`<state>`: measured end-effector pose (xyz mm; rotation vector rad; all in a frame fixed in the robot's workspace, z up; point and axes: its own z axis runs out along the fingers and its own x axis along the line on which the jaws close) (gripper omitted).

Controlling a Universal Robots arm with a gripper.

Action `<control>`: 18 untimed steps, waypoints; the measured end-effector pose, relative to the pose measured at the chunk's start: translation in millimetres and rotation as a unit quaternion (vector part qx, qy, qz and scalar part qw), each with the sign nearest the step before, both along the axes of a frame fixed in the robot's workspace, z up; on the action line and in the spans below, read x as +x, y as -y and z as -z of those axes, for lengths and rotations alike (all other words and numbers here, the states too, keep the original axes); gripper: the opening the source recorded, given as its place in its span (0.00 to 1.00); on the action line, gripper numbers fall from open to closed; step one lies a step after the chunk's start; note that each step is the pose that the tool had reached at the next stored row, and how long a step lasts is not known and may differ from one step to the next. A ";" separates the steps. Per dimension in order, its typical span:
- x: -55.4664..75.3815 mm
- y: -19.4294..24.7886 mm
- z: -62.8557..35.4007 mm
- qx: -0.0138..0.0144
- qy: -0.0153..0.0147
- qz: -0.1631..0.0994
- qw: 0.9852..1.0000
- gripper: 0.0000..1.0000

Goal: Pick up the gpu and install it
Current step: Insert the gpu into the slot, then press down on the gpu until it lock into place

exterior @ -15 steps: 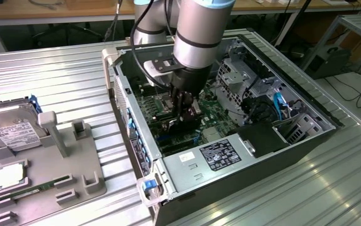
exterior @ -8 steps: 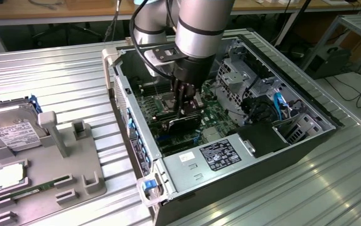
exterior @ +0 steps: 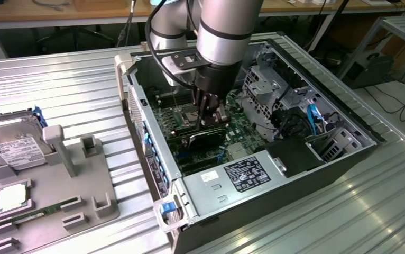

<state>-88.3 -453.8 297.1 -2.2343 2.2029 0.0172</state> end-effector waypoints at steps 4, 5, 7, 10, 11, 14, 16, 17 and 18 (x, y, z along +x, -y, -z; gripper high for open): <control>0.0 0.0 0.0 0.000 0.000 0.000 1.000 0.11; 0.0 0.0 0.0 0.000 0.000 0.000 1.000 0.11; 0.0 0.0 0.0 0.000 0.000 0.000 1.000 0.11; 0.0 0.0 0.0 0.000 0.000 0.000 1.000 0.11; 0.0 0.0 0.0 0.000 0.000 0.000 1.000 0.11; -0.8 0.0 -0.1 0.000 0.000 0.000 1.000 0.11; -4.4 0.2 -0.1 0.000 0.000 0.000 1.000 0.11; -6.2 0.1 0.0 0.000 0.000 0.000 1.000 0.11; -8.1 0.1 0.0 0.000 0.000 0.000 1.000 0.11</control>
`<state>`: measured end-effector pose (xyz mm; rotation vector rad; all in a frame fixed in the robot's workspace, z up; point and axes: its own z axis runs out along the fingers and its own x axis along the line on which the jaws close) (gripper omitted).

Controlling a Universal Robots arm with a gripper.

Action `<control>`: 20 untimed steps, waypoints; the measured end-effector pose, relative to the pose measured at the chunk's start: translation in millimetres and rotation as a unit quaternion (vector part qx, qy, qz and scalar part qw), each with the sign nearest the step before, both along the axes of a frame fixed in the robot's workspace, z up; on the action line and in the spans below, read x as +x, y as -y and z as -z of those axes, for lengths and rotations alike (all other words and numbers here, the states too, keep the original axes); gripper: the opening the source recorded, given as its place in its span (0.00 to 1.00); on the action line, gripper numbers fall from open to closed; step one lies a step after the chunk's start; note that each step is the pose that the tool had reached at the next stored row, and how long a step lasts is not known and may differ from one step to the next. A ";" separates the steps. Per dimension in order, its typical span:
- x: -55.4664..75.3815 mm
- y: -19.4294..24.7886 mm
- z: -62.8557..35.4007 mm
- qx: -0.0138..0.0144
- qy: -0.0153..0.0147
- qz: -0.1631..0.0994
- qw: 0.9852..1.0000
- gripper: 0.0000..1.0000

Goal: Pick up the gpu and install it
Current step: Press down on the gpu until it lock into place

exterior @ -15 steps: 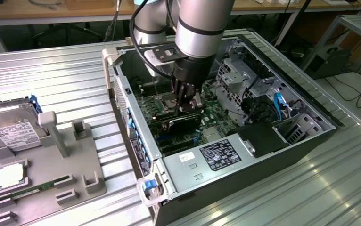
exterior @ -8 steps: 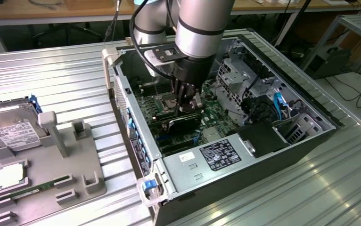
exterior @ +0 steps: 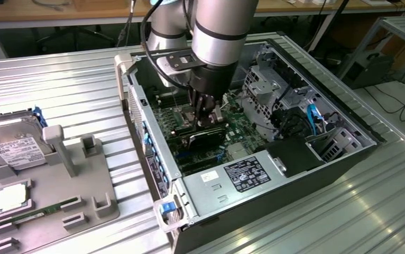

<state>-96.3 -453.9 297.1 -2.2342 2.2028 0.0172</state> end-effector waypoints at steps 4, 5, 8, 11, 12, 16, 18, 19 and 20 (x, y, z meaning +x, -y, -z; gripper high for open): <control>-13.0 0.2 0.4 0.000 0.001 0.000 1.000 0.11; -16.2 0.2 0.9 0.000 0.001 0.000 1.000 0.11; -19.3 0.1 1.9 0.000 0.001 0.000 1.000 0.11; -23.9 0.2 2.4 0.000 0.001 0.000 1.000 0.11; -26.0 0.1 2.8 0.000 0.001 0.000 1.000 0.11; -28.5 -1.3 4.1 -0.001 0.000 -0.001 1.000 0.11; -29.5 -3.0 8.2 -0.001 0.000 -0.001 1.000 0.11; -29.9 -3.0 8.8 -0.001 -0.001 -0.002 1.000 0.11; -30.8 -3.0 9.7 -0.001 -0.001 -0.002 1.000 0.11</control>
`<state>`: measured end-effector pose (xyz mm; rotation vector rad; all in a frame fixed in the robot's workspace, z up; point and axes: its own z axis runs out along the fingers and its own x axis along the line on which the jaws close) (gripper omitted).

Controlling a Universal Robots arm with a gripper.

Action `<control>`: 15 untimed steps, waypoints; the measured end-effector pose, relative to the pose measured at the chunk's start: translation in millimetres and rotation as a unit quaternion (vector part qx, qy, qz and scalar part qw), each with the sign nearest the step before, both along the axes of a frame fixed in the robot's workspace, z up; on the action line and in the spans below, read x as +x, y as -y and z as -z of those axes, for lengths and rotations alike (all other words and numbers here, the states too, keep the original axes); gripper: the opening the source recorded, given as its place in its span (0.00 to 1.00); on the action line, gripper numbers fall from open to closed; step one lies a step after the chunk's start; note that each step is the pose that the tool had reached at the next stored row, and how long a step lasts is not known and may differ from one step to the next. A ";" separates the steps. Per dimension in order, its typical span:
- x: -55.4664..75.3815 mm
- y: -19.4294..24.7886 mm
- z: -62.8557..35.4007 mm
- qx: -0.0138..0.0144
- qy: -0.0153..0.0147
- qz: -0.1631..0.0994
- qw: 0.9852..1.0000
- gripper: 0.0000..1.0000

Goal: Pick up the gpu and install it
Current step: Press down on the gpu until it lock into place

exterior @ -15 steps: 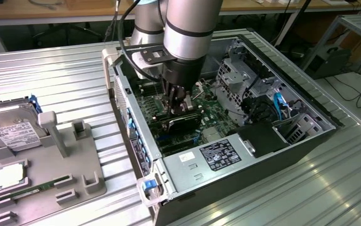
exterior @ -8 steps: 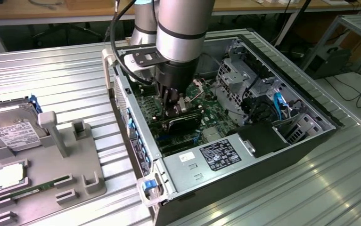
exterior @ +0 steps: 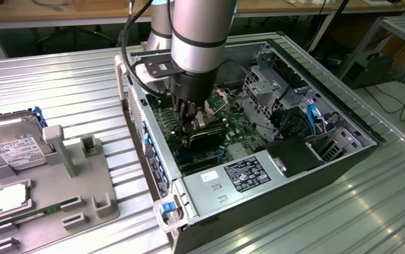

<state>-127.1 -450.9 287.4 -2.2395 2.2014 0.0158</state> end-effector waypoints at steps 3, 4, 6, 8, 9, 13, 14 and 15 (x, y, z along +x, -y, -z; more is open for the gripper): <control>-3.5 0.0 1.0 0.000 0.000 0.000 1.000 0.11; -4.5 -0.1 1.3 0.000 0.000 0.000 1.000 0.11; -6.0 -0.2 2.1 0.000 0.000 0.000 1.000 0.11; -6.4 -0.8 4.1 -0.001 0.000 0.000 1.000 0.11; -6.4 -1.4 5.5 -0.001 0.000 0.000 1.000 0.11; -7.0 -2.5 7.7 -0.001 -0.001 0.000 1.000 0.11; -7.2 -2.5 7.8 -0.001 -0.001 0.000 1.000 0.11; -7.4 -2.5 8.2 -0.001 -0.001 0.000 1.000 0.11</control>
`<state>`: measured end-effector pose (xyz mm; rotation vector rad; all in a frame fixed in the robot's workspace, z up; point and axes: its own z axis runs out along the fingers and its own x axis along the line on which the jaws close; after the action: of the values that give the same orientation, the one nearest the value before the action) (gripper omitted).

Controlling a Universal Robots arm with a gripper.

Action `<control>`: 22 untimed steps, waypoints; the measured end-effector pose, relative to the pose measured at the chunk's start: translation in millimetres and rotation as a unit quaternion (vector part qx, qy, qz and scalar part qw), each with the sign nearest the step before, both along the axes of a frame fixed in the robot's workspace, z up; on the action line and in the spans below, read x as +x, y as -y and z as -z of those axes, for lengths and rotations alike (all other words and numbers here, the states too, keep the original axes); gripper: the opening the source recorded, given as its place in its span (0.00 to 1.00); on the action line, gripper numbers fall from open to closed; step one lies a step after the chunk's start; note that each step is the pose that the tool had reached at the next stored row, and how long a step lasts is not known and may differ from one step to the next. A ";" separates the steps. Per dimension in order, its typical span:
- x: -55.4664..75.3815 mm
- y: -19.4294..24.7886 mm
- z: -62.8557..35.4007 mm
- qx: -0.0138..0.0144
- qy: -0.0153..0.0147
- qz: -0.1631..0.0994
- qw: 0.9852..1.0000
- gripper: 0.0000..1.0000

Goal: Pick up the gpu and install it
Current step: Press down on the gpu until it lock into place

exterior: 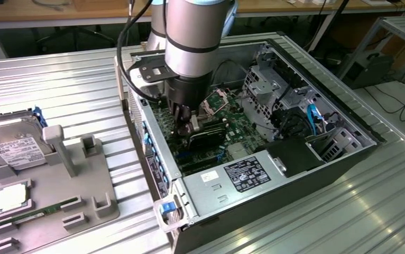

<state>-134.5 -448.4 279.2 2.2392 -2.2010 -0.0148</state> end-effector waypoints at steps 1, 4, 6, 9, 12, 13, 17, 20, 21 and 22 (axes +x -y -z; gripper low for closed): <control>-0.1 0.0 0.6 0.000 0.000 0.000 1.000 0.11; -0.4 0.0 2.9 -0.001 -0.003 0.000 1.000 0.11; -0.4 0.0 5.5 -0.002 -0.007 0.000 1.000 0.11; -0.4 0.1 8.4 -0.004 -0.011 0.000 1.000 0.11; -0.4 0.0 9.4 -0.005 -0.013 0.000 1.000 0.11; -0.4 0.0 9.3 -0.004 -0.013 0.000 1.000 0.11; -0.4 -0.6 -1.2 -0.005 -0.013 0.000 1.000 0.11; -0.4 -1.0 -9.0 -0.007 -0.013 0.000 1.000 0.11; -0.4 -1.4 -11.6 -0.008 -0.013 0.000 1.000 0.11; -0.3 -1.4 -12.8 -0.009 -0.014 0.000 1.000 0.11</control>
<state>-134.8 -447.0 292.0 2.2163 -2.1783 -0.0267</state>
